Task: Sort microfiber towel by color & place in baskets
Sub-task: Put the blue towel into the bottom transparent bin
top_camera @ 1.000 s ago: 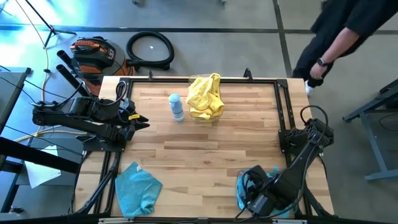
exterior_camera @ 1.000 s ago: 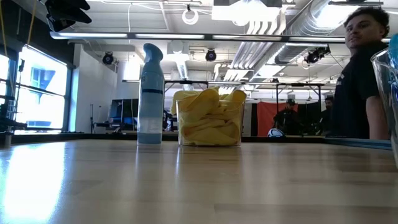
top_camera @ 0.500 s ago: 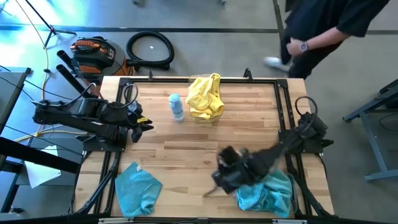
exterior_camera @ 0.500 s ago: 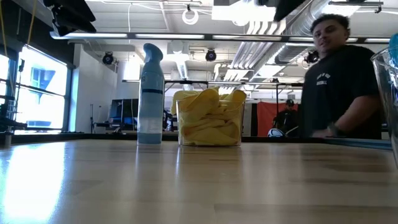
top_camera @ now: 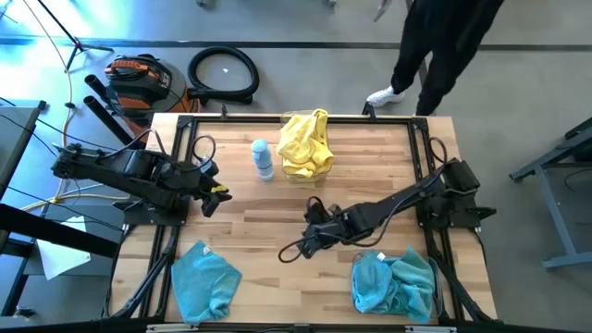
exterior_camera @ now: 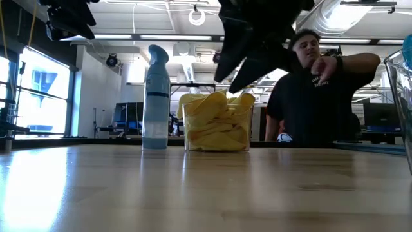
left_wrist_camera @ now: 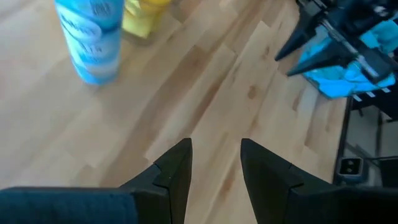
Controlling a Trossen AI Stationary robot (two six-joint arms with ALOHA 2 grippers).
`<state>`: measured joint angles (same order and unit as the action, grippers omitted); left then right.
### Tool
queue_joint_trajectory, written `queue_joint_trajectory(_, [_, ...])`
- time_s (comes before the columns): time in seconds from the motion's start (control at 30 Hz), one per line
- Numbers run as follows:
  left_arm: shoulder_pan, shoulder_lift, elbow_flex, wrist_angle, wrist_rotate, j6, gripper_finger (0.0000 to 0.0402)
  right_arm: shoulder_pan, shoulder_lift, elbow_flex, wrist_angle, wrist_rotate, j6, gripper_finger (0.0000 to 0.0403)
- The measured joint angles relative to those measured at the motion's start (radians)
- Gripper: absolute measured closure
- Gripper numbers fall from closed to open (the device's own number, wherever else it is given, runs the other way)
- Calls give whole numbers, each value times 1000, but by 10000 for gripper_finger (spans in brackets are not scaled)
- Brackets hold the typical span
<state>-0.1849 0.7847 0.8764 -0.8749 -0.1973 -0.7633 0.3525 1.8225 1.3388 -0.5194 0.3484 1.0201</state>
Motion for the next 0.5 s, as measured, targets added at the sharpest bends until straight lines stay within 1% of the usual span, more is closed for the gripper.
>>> queue_joint_trajectory(0.07, [-39, 12, 0, -1, -11, -55, 275, 1, 0, -16, -6, -16, -1, 257])
queue_joint_trajectory(0.17, [-110, 39, 0, -4, -59, -143, 275, 2, -7, -44, -5, -64, -16, 257])
queue_joint_trajectory(0.23, [-160, 62, 0, -3, -91, -200, 275, 4, -23, -72, 10, -73, -29, 257])
queue_joint_trajectory(0.33, [-228, 106, 0, -2, -120, -294, 275, 8, -70, -126, 30, -69, -35, 257])
queue_joint_trajectory(0.5, [-322, 189, 0, -4, -131, -455, 275, 11, -187, -232, 61, -61, -67, 257])
